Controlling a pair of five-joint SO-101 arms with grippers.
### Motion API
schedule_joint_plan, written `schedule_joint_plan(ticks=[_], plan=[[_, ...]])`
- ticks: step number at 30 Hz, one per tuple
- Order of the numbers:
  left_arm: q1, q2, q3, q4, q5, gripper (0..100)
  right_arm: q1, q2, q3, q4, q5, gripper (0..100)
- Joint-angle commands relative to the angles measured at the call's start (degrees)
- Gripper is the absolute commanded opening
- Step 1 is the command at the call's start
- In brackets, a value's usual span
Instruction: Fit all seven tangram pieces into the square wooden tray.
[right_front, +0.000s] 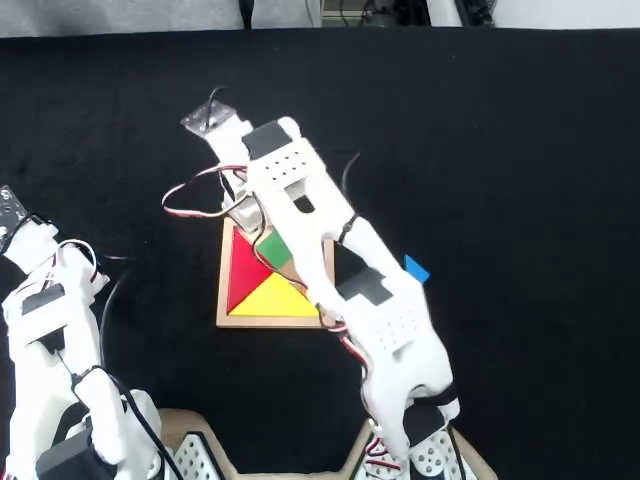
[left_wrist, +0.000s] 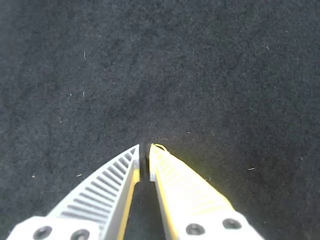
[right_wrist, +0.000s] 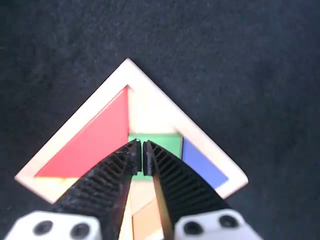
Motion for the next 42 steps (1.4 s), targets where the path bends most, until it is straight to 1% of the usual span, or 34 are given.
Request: schedule_joint_plan(ticks=[1,5,8,11,13,17,19,21,25,27,31,35,38,42], plan=[[2.24,-1.05,-3.30,-1.23,0.26,5,3.78,-10.51,0.13,1.32,-1.93,1.1],[2.51,-1.05,-3.30,-1.23,0.26,5,8.18,-21.41,8.92,-0.79,-5.19,1.1],[3.38,-1.05,-3.30,-1.32,0.26,5,10.20,-32.57,18.95,-4.92,-6.95,1.1],[5.14,-1.05,-3.21,-1.32,0.00,5,11.25,-46.90,30.90,-9.76,-6.95,1.1],[5.41,-0.97,-3.21,-1.32,-1.93,5,12.22,-57.71,39.60,-13.63,-6.68,1.1],[6.29,-0.97,-3.21,-1.32,-2.90,5,15.30,-78.81,58.33,-23.47,-6.59,1.1],[7.08,-0.97,-2.68,-1.58,-3.08,5,16.62,-86.99,66.15,-27.52,-6.59,1.1],[7.52,-0.97,-1.80,-3.60,-3.08,5,18.29,-92.26,71.25,-29.10,-5.10,1.1],[7.52,-1.05,-0.84,-5.71,-3.08,5,22.59,-93.49,75.21,-29.71,-4.22,1.1],[8.40,-1.05,-0.84,-5.71,-3.16,5,24.53,-92.18,77.41,-32.18,-4.31,1.1],[12.88,-0.97,-0.66,-5.36,-9.14,5,25.58,-88.75,85.58,-41.76,-4.40,1.1],[19.12,-1.58,1.71,-5.63,-15.12,5,24.18,-86.81,94.20,-53.98,-9.05,1.1],[21.58,-1.58,2.07,-5.54,-18.64,5,25.67,-86.81,93.85,-53.89,-9.49,1.2],[22.11,-1.05,2.07,-5.63,-19.16,5,27.43,-86.73,92.70,-51.34,-9.58,1.2]])
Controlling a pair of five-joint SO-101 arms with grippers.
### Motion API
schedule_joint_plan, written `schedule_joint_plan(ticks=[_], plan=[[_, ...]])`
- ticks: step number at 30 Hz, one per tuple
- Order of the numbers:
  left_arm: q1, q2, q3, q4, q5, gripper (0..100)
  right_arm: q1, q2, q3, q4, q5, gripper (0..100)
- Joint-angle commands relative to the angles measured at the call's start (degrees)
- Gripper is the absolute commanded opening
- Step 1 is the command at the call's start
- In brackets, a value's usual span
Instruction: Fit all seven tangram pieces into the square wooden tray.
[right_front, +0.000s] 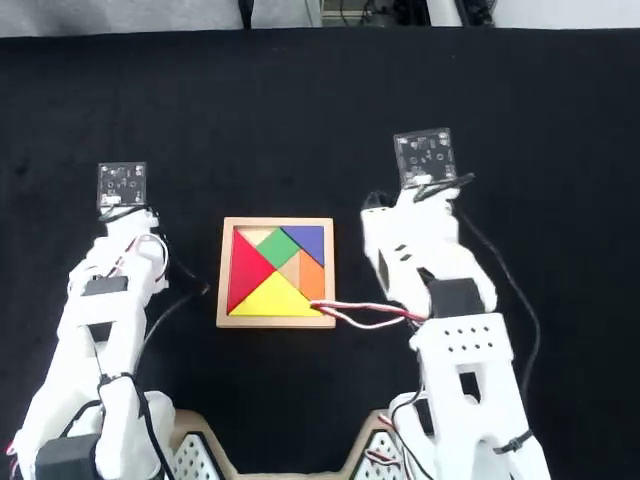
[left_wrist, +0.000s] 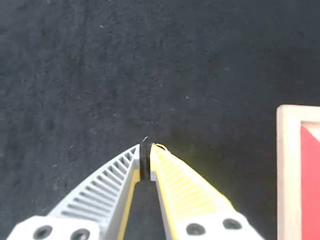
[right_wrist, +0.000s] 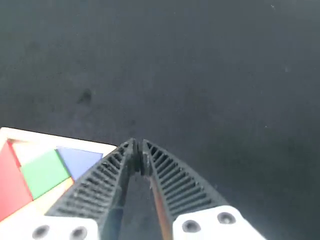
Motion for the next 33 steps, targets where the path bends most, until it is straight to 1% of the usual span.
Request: schedule_joint_plan(ticks=[1,7,10,15,18,20,21,24,25,27,30,33], plan=[[1.36,-1.05,-0.57,-0.79,-0.70,5,1.23,0.48,-1.45,0.18,-0.53,1.2],[1.36,-1.05,-0.57,-0.88,-0.70,5,1.23,0.75,-0.57,-0.09,-0.53,1.3],[1.36,-1.05,-0.57,-0.88,-0.70,5,1.23,0.75,1.80,-2.64,-0.53,1.3],[1.36,-0.97,-0.04,-1.05,-0.79,5,1.23,0.75,7.60,-10.64,-0.53,1.3],[1.36,-0.97,1.01,-3.34,-0.79,5,1.23,0.75,8.31,-11.52,-0.44,1.3],[1.36,-1.05,2.33,-5.80,-0.79,5,1.49,0.31,6.73,-8.88,-0.44,1.3],[1.36,-1.05,2.95,-7.12,-0.79,5,1.58,0.22,4.18,-4.84,-0.44,2.2],[1.36,-1.05,4.26,-9.58,-3.60,5,1.58,0.84,-6.29,14.07,0.44,9.4],[1.45,-1.05,4.35,-9.67,-4.48,5,1.58,0.92,-8.92,19.16,2.11,11.6],[1.45,-1.05,4.44,-9.85,-4.84,5,1.23,1.98,-11.74,25.49,6.68,13.9],[1.45,-1.05,4.44,-9.85,-4.92,5,1.23,5.67,-10.59,26.02,10.46,14.0],[1.45,-1.05,4.44,-9.85,-5.01,5,2.29,11.38,-7.78,22.51,10.90,14.3]])
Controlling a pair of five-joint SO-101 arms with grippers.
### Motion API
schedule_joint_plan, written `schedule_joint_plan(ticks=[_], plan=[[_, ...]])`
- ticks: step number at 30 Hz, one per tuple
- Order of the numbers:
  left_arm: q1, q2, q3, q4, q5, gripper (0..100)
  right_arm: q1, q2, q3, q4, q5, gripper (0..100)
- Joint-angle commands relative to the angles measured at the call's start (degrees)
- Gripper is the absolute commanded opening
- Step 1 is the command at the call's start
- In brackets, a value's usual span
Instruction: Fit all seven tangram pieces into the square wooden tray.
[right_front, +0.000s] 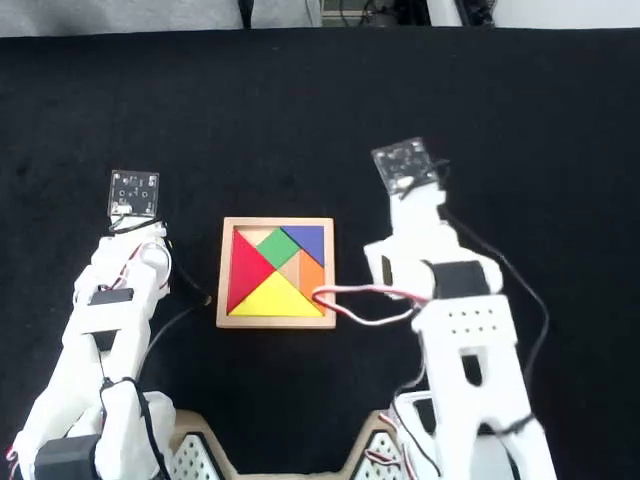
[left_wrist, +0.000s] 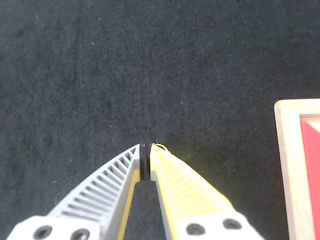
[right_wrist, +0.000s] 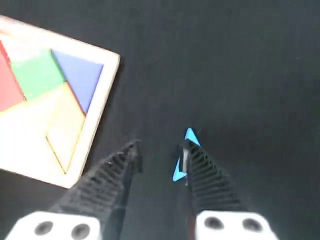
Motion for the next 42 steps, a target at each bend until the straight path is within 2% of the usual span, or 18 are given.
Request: schedule_joint_plan(ticks=[1,5,10,12,17,19,21,25,26,30,42], plan=[[0.84,-0.97,-0.48,-0.97,-0.62,5,2.90,6.37,0.31,-2.37,1.23,14.4],[0.84,-0.97,-0.48,-0.88,-0.62,5,8.44,11.38,-0.75,-2.46,1.76,14.5],[0.84,-0.97,-0.48,-0.97,-0.70,5,14.68,12.70,-2.95,-2.99,8.88,14.5],[0.84,-0.97,-0.48,-0.97,-0.70,5,14.42,12.70,-3.47,-1.85,9.14,14.6],[0.75,-0.97,-0.48,-0.97,-0.70,5,6.86,12.70,-3.03,3.25,10.81,25.1],[0.66,-0.97,-0.48,-0.97,-0.70,5,4.48,12.70,-3.47,3.34,11.87,25.4],[0.48,-0.97,-0.48,-0.97,-0.70,5,3.60,12.70,-4.88,0.35,6.33,25.4],[0.31,-0.97,-0.48,-0.97,-0.70,5,4.92,12.70,-6.64,-4.66,-10.81,25.7],[0.31,-0.97,-0.48,-0.97,-0.70,5,5.10,12.70,-6.73,-4.31,-11.08,25.7],[0.31,-0.97,-0.48,-0.97,-0.70,5,4.84,13.23,-5.67,0.00,-4.04,25.8],[0.31,-0.97,-0.48,-0.97,-0.70,5,4.75,31.08,-9.36,-3.96,-6.24,25.7]])
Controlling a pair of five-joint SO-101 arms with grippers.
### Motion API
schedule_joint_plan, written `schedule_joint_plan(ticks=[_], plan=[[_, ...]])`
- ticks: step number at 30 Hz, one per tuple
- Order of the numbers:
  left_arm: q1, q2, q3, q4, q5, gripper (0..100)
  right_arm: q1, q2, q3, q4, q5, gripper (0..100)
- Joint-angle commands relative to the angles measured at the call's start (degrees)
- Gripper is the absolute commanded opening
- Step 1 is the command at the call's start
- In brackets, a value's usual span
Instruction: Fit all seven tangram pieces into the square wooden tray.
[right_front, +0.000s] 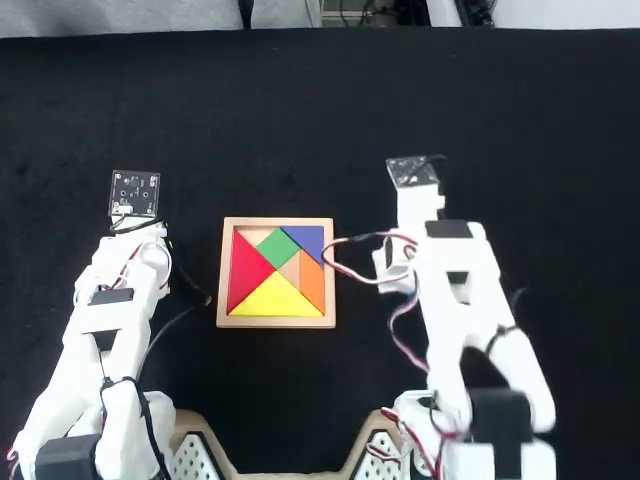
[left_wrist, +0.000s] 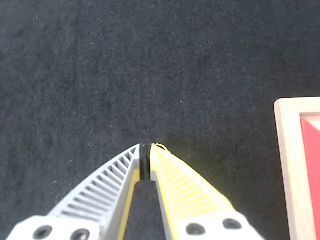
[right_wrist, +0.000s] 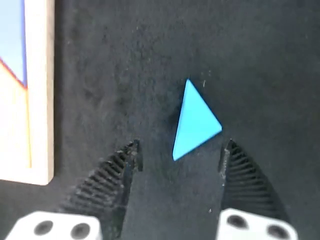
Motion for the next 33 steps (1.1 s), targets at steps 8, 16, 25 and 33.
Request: schedule_joint_plan(ticks=[8,16,25,33], plan=[[0.31,-0.97,-0.48,-0.97,-0.26,5,-0.44,4.35,-5.49,-0.70,-5.45,25.8],[-4.00,-1.58,-0.04,-0.62,0.53,5,-0.44,4.53,-5.49,-0.53,-5.36,25.8],[-4.18,-1.58,-0.31,-0.62,2.99,5,-0.18,4.62,-5.49,-0.97,-5.27,25.6],[-4.18,-1.58,-0.31,-0.62,2.99,5,0.62,12.62,-6.73,-4.75,-3.60,25.6]])
